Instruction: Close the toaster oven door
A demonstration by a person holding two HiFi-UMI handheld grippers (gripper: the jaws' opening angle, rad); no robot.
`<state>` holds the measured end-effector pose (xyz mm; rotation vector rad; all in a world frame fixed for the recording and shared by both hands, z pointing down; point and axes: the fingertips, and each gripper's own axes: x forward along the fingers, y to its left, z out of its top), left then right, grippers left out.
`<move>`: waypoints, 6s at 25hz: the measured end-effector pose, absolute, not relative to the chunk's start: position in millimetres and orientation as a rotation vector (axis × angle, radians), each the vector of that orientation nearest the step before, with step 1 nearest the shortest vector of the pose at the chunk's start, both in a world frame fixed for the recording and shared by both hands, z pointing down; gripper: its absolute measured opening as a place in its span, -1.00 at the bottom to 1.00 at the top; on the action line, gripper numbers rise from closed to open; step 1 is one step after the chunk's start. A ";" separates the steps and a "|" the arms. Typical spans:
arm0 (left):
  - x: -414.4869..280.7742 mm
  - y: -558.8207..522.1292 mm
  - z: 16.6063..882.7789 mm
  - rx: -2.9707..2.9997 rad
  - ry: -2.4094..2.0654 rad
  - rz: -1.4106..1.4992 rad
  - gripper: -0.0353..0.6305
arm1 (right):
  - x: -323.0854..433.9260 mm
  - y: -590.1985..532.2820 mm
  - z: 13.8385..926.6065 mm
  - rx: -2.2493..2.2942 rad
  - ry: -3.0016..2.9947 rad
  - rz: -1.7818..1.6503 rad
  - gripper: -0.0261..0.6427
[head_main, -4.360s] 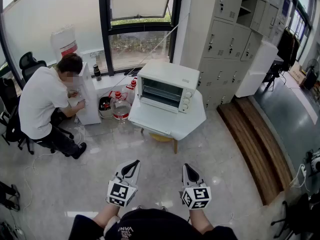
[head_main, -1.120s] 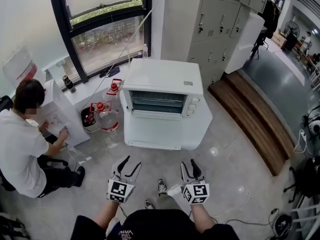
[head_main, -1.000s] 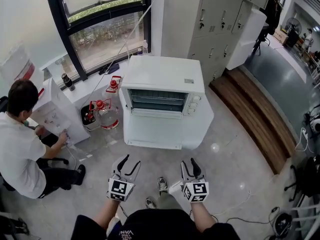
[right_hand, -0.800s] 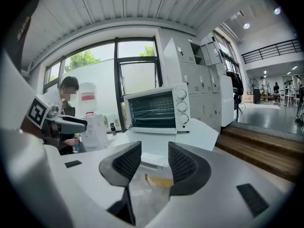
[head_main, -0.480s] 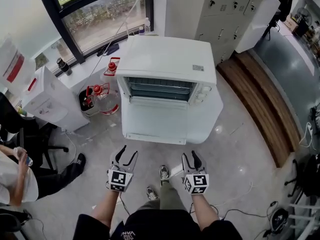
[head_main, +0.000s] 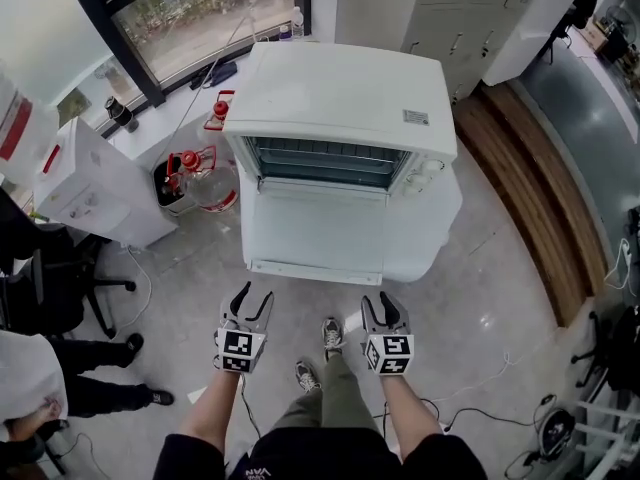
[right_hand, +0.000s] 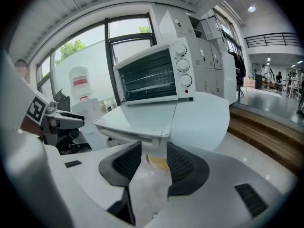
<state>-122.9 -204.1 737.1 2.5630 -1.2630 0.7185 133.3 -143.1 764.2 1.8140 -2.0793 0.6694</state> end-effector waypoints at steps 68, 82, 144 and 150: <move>-116.7 -260.3 662.6 2.407 -1.295 0.337 -0.36 | 132.9 -194.4 646.1 1.890 -2.178 0.565 -0.72; -111.5 -283.2 617.8 2.430 -1.287 0.280 -0.37 | 138.9 -217.9 601.4 1.899 -2.212 0.495 -0.72; -78.9 -396.3 525.1 2.427 -1.440 0.233 -0.41 | 172.9 -339.7 516.2 1.806 -2.284 0.522 -0.71; -77.5 -403.6 520.5 2.437 -1.445 0.245 -0.44 | 174.7 -348.2 511.4 1.820 -2.285 0.527 -0.71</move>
